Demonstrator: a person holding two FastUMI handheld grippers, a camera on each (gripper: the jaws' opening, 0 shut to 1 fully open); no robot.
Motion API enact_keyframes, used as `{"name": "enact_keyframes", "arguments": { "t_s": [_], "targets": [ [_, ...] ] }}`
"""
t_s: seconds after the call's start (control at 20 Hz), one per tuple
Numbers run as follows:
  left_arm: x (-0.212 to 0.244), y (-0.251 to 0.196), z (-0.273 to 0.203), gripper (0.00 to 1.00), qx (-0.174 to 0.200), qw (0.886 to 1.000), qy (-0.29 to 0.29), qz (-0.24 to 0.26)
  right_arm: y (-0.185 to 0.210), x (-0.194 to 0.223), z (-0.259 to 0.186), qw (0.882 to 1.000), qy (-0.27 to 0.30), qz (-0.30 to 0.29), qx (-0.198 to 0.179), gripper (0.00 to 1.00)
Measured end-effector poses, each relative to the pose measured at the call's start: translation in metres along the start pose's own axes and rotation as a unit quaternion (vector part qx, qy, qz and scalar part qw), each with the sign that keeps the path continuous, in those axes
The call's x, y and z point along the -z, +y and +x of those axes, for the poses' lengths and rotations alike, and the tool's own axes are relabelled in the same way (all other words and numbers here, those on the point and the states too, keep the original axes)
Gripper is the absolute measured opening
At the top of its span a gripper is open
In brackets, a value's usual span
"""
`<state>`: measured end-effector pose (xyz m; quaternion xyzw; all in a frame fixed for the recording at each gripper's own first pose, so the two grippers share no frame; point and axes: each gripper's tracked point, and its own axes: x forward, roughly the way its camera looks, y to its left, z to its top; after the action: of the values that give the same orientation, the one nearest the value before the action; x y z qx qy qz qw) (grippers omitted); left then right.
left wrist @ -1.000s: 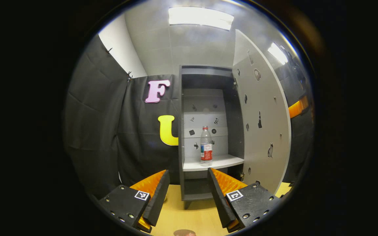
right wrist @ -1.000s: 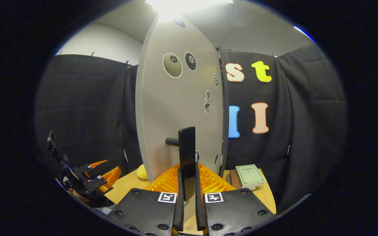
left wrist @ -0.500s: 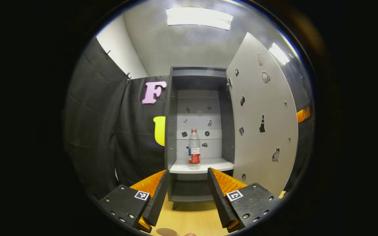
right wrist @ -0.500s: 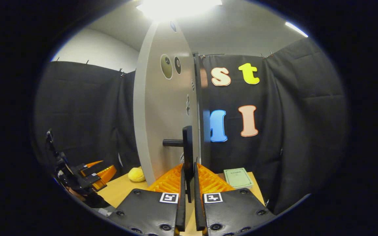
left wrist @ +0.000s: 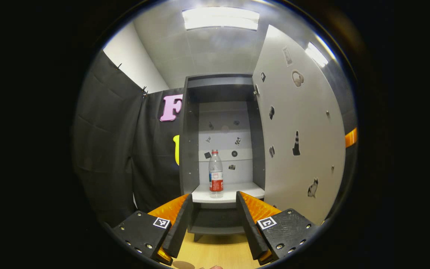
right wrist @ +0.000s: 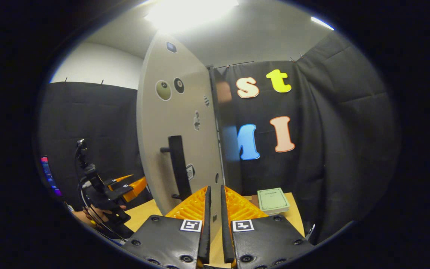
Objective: Open the cabinet door with the right hand, grasp the bottle in the cabinet with the left hand and place it on the coaster, then close the cabinet door with the right hand.
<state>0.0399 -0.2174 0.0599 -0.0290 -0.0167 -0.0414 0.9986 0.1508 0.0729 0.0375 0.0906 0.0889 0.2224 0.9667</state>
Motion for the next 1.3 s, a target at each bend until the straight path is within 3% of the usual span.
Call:
{"name": "enact_keyframes", "arguments": {
  "t_s": [0.05, 0.1, 0.15, 0.2, 0.3, 0.35, 0.4, 0.65, 0.7, 0.75, 1.3],
  "targets": [
    [-0.003, -0.002, 0.007, 0.67, 0.002, 1.0, 0.001, -0.004, -0.011, 0.002, -0.001, 1.0, 0.0, 0.001, 0.021, 0.09],
    [-0.01, 0.0, 0.011, 0.67, 0.004, 1.0, 0.0, -0.008, -0.018, 0.004, -0.003, 0.999, 0.001, 0.003, 0.038, 0.1],
    [-0.016, -0.001, 0.02, 0.67, 0.009, 1.0, -0.005, -0.014, -0.025, 0.005, -0.004, 0.998, 0.002, 0.004, 0.055, 0.27],
    [-0.023, 0.0, 0.029, 0.67, 0.012, 1.0, -0.009, -0.02, -0.031, 0.006, -0.005, 0.998, 0.002, 0.002, 0.067, 0.31],
    [-0.036, 0.006, 0.049, 0.67, 0.015, 0.999, -0.018, -0.026, -0.039, 0.006, -0.005, 0.996, -0.004, -0.01, 0.083, 0.55],
    [-0.04, 0.012, 0.061, 0.67, 0.015, 0.999, -0.02, -0.027, -0.046, 0.005, -0.002, 0.995, -0.009, -0.019, 0.096, 0.81],
    [-0.045, 0.016, 0.072, 0.67, 0.018, 0.999, -0.021, -0.028, -0.051, 0.003, -0.004, 0.993, -0.012, -0.028, 0.111, 0.96],
    [-0.06, 0.018, 0.125, 0.67, 0.052, 0.998, -0.016, -0.011, -0.06, 0.004, 0.0, 0.989, -0.009, -0.023, 0.147, 0.98],
    [-0.059, 0.019, 0.135, 0.67, 0.057, 0.998, -0.011, -0.007, -0.06, 0.006, 0.0, 0.988, -0.006, -0.021, 0.154, 0.94],
    [-0.055, 0.019, 0.145, 0.67, 0.061, 0.998, -0.004, -0.005, -0.062, 0.006, 0.0, 0.987, -0.005, -0.02, 0.162, 0.99],
    [-0.023, 0.013, 0.247, 0.67, 0.096, 0.995, 0.03, -0.007, -0.084, 0.018, -0.006, 0.968, 0.017, -0.016, 0.251, 0.98]
  ]
}}
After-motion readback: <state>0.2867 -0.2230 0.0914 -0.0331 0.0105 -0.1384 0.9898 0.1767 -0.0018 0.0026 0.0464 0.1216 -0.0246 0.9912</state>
